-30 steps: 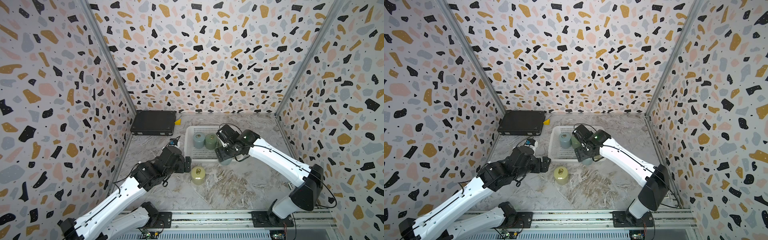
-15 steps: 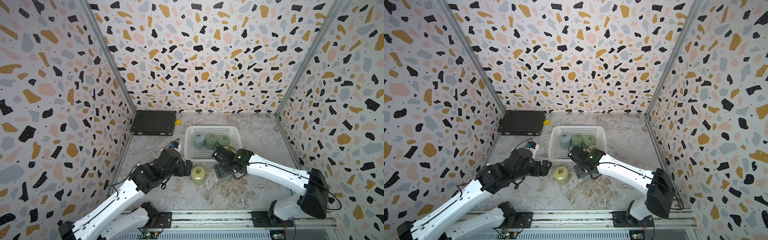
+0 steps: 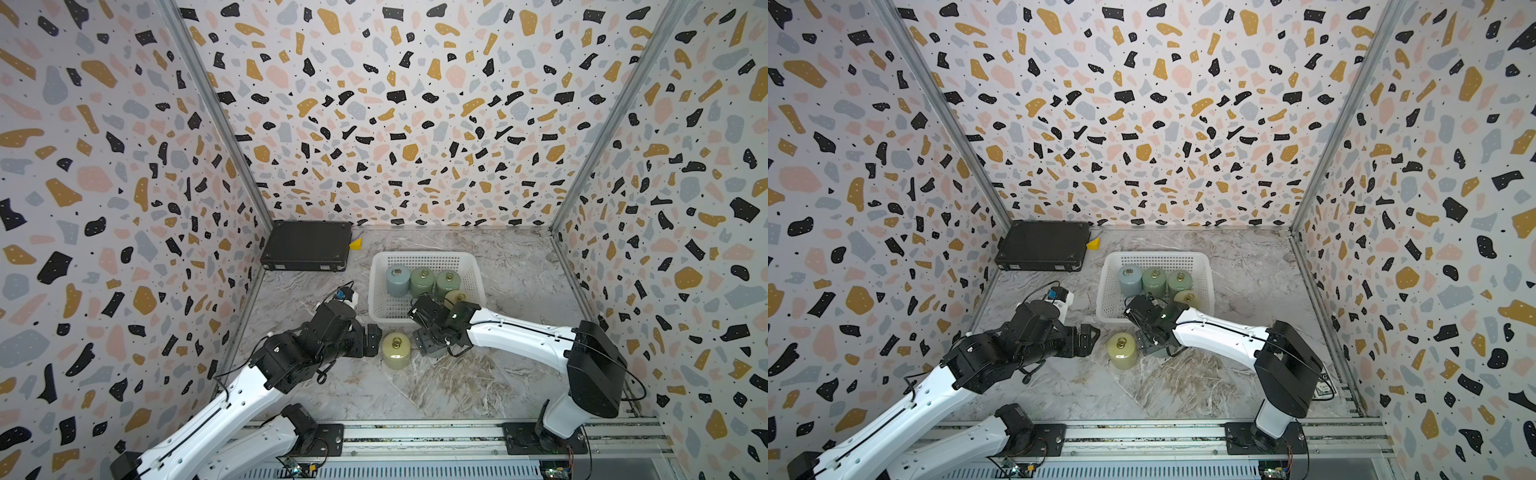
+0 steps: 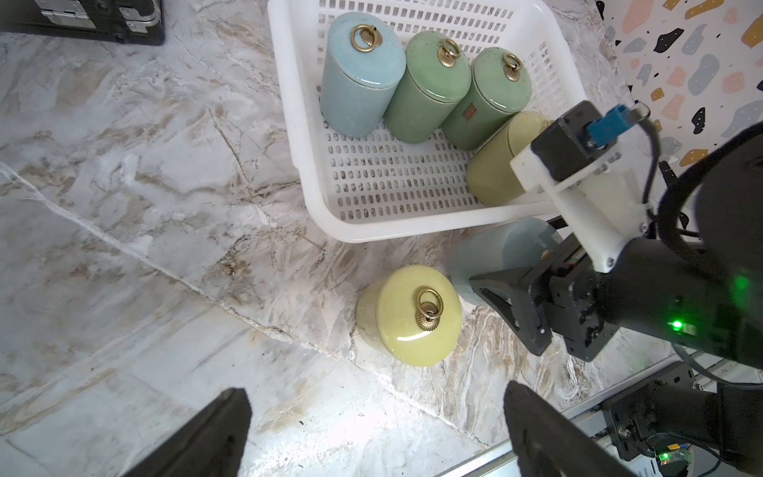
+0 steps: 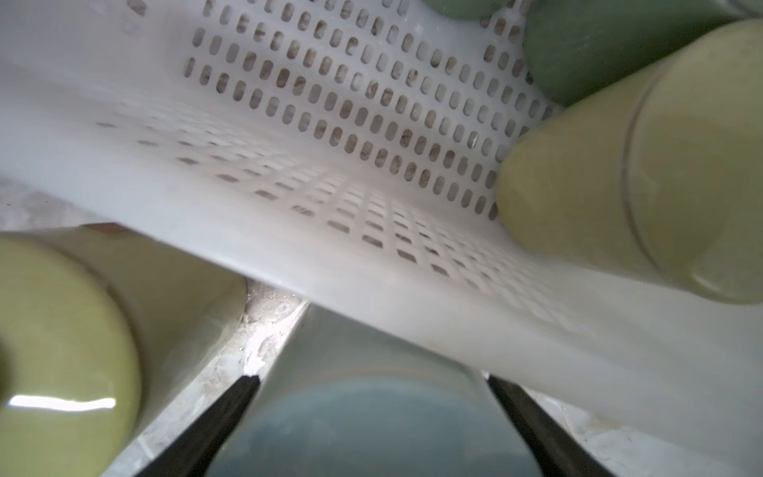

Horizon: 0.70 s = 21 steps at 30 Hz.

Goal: Take the tea canister out of the basket
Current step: Place the tea canister at the center of the board.

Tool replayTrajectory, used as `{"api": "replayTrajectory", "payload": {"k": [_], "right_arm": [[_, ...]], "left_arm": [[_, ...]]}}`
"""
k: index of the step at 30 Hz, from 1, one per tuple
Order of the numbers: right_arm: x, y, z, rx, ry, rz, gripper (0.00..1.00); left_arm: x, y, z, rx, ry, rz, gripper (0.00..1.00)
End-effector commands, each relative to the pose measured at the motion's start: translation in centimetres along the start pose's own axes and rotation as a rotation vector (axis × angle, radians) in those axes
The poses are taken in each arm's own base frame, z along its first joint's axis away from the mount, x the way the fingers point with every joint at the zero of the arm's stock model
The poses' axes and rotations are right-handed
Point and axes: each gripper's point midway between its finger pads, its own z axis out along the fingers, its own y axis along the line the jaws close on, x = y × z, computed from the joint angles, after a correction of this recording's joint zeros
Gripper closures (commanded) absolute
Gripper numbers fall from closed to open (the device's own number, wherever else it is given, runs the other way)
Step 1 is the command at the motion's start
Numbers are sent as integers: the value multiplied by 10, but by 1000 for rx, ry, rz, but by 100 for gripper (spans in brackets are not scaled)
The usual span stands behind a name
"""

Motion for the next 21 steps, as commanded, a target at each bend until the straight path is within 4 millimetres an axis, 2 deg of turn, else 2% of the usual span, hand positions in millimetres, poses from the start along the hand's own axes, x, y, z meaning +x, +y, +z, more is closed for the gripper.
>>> {"api": "replayTrajectory", "payload": {"k": [1,11,21], "right_arm": [[-12,2,-3,0,-59,-2,19],[-3,1,19,31,-31,-20,17],[0,0,25,43,-16,-13,16]], "left_arm": [[-1,2,-4,2,-12,-12,0],[-2,5,-6,-11,-24,-12,0],[-3,6,-7,-15,-30,-6,0]]}}
